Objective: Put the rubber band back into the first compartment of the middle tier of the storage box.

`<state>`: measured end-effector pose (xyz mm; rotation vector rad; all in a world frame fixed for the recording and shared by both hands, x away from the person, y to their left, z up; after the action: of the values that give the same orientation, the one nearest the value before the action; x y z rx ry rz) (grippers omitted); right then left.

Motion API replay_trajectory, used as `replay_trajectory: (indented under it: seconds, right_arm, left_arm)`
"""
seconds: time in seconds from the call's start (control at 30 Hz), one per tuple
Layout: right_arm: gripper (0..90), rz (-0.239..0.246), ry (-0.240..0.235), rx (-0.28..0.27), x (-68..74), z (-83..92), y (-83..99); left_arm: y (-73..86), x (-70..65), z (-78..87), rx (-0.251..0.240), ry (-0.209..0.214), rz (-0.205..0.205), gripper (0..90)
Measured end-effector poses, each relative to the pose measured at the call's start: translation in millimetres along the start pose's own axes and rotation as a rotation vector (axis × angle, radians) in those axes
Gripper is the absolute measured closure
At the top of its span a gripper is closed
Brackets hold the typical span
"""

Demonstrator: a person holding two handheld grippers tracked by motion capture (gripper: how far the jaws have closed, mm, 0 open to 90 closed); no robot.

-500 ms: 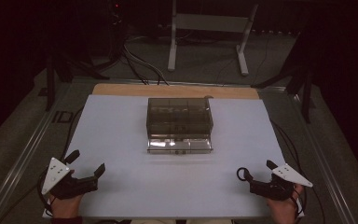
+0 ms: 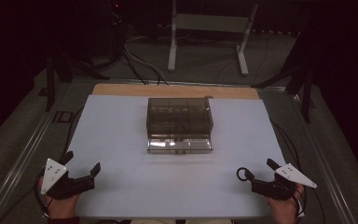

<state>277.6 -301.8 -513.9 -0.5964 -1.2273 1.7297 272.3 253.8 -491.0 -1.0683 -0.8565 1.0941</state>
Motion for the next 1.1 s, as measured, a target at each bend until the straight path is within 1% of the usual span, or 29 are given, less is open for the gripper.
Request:
replay_trajectory:
  seconds: [0.13, 0.3, 0.47, 0.8, 0.9, 0.93, 1.03, 1.07, 1.1]
  right_arm:
    - [2.8, 0.007, 0.001, 0.010, 2.0, -0.6, -0.5]
    - [2.8, 0.003, 0.006, 0.020, 2.3, -0.8, -2.5]
    - [2.9, 0.008, 0.024, 0.041, 0.6, -1.7, -6.0]
    - [3.0, -0.001, 0.028, 0.074, -1.6, -4.9, -7.1]
    - [3.0, -0.014, 0.016, 0.098, -1.8, -7.1, -6.3]
    - [3.0, -0.020, 0.010, 0.113, -2.0, -8.5, -5.8]
    - [3.0, -0.024, 0.012, 0.141, -3.3, -10.8, -5.6]
    - [3.0, -0.024, 0.012, 0.141, -3.3, -10.8, -5.6]
    - [3.0, -0.022, 0.014, 0.158, -4.5, -12.6, -5.8]
  left_arm:
    - [0.2, 0.3, -0.2, 0.002, -0.003, 0.001, 0.3]
    - [1.4, -1.8, -1.3, 0.012, 0.000, -0.012, 0.3]
    - [1.9, -2.7, -1.8, 0.013, 0.004, -0.014, 0.3]
    - [2.5, -4.4, -2.0, 0.012, 0.006, -0.016, 0.3]
    - [2.5, -4.7, -2.1, 0.014, 0.004, -0.017, 0.3]
    - [2.5, -5.1, -2.1, 0.014, 0.003, -0.017, 0.3]
    - [2.6, -5.4, -2.1, 0.015, 0.002, -0.018, 0.3]
    - [2.7, -5.5, -2.2, 0.016, 0.002, -0.019, 0.3]
    - [3.1, -5.7, -2.5, 0.018, 0.004, -0.020, 0.3]
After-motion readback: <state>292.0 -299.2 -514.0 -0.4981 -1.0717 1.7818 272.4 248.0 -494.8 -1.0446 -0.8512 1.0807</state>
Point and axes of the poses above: each handheld gripper's, and its own axes: z roughly backward along the jaws, y roughly out of its underside, x roughly to its left, the point moved 7 cm from there along -z, roughly forward along the jaws, and after that the axes turned 6 degrees about -y, right-handed, at the moved point
